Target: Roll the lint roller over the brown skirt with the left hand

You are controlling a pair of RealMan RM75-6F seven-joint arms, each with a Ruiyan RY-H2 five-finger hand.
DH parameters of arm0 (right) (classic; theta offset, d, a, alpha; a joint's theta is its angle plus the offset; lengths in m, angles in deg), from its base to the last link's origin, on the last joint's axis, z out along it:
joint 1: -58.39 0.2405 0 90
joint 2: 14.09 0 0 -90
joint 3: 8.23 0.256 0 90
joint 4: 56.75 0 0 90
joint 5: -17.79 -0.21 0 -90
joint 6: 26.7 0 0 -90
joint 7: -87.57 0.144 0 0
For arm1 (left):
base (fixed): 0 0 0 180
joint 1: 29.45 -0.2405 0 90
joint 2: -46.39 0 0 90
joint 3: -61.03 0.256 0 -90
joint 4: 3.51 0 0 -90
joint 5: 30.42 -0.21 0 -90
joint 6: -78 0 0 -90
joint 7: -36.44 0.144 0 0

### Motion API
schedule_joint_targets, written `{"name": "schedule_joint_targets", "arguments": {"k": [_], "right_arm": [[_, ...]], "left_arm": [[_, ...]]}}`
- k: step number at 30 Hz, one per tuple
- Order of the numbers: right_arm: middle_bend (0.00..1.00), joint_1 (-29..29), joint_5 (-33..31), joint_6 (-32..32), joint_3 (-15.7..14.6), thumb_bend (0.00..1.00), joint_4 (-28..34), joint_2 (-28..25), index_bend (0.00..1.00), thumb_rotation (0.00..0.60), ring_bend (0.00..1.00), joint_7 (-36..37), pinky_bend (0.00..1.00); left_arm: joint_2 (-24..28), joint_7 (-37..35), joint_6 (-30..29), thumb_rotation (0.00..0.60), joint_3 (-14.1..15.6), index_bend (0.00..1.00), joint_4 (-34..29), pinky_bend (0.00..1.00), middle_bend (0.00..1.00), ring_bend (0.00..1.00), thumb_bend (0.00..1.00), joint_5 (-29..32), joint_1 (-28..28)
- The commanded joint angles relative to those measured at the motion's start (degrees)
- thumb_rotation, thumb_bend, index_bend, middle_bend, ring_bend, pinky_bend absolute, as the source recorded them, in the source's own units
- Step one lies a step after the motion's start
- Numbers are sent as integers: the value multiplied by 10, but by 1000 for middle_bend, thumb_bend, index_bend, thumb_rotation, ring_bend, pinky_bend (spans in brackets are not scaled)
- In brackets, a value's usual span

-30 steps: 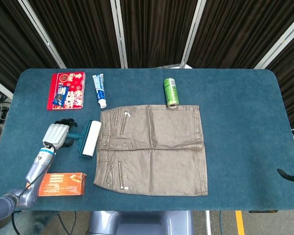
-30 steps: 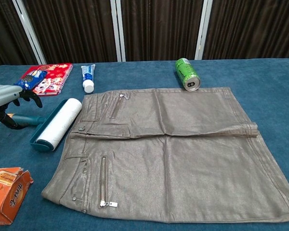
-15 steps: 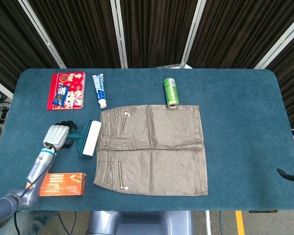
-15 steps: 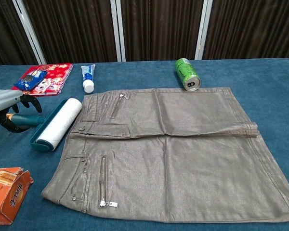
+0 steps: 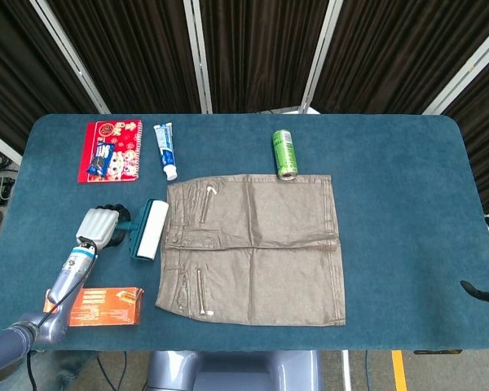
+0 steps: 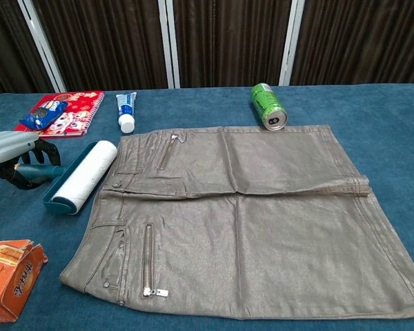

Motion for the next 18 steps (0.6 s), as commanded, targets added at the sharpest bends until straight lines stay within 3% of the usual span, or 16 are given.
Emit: {"name": "schedule_joint_targets", "arguments": {"k": [1, 6, 10, 18], "right_arm": [[0, 0, 0, 0, 0, 0, 0, 0, 0, 600, 0, 0, 0], [0, 0, 2, -1, -1, 0, 2, 0, 0, 600, 0, 0, 0], [0, 0, 2, -1, -1, 0, 2, -1, 0, 600, 0, 2, 0], [0, 2, -1, 4, 1, 0, 2, -2, 0, 600, 0, 8, 0]], "left_arm": [[4, 1, -3, 600, 0, 457, -4, 409, 352, 328, 642, -3, -1], [20, 8, -16, 600, -1, 500, -17, 433, 387, 361, 751, -13, 0], [45, 30, -31, 600, -5, 509, -39, 436, 390, 363, 767, -26, 6], [95, 140, -17, 600, -33, 514, -119, 440, 393, 367, 770, -16, 57]]}}
